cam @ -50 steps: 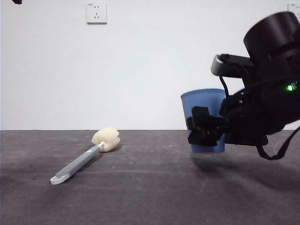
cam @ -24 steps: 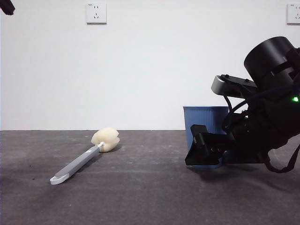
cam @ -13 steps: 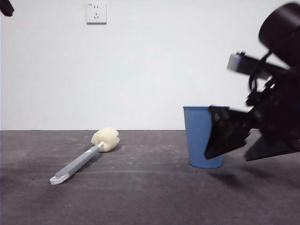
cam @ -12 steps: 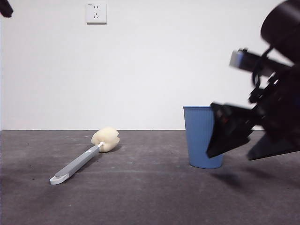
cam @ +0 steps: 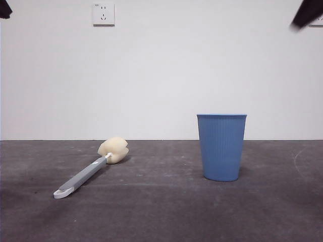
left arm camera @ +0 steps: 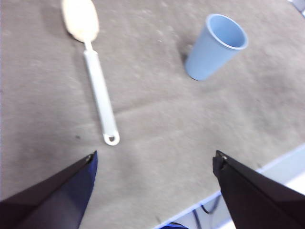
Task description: Pick up the cup brush,pick up the cup,insert the brush into the cup,clean the cup,put the cup brush back,put the cup back to the fixed position on the table
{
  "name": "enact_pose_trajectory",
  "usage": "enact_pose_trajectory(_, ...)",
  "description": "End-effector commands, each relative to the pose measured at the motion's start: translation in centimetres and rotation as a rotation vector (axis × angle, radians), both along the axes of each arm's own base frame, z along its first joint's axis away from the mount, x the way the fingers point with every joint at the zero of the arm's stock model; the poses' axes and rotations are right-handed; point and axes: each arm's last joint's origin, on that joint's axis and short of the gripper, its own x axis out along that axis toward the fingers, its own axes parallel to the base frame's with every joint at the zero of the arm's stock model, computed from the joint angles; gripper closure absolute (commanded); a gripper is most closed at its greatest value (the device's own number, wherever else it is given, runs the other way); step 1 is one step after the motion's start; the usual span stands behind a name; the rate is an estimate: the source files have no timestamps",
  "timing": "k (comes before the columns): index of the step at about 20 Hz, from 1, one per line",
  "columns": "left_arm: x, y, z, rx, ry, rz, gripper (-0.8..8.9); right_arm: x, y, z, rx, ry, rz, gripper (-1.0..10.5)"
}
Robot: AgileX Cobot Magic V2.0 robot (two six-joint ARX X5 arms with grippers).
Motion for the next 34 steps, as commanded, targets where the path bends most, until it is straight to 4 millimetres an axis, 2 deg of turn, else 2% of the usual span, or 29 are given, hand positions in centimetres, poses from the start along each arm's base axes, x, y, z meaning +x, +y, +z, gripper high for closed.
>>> enact_pose_trajectory(1,-0.1,-0.1,-0.1,-0.014,0.009,-0.048,4.06,-0.7,-0.4,1.5,-0.041,0.044,0.022,4.7)
enact_pose_trajectory(4,-0.3,-0.3,0.0,-0.048,0.036,-0.111,4.07,-1.4,-0.7,3.0,-0.06,0.077,0.058,4.7)
enact_pose_trajectory(8,-0.4,-0.4,0.0,-0.084,0.063,-0.174,4.12,-1.6,-0.7,3.5,-0.072,0.081,0.073,4.8)
enact_pose_trajectory(9,-0.4,-0.4,0.0,-0.084,0.063,-0.173,4.52,-1.6,-0.7,3.5,-0.072,0.08,0.072,5.3)
enact_pose_trajectory(12,-0.5,-0.4,0.1,-0.085,0.06,-0.174,7.17,-1.6,-0.7,3.5,-0.073,0.08,0.073,8.3)
enact_pose_trajectory(14,-0.5,-0.4,0.3,-0.088,0.054,-0.173,8.35,-1.6,-0.7,3.5,-0.075,0.076,0.078,9.7)
enact_pose_trajectory(34,-0.5,-0.4,0.4,-0.089,0.045,-0.169,8.18,-1.4,-0.6,3.7,-0.061,0.044,0.068,9.5)
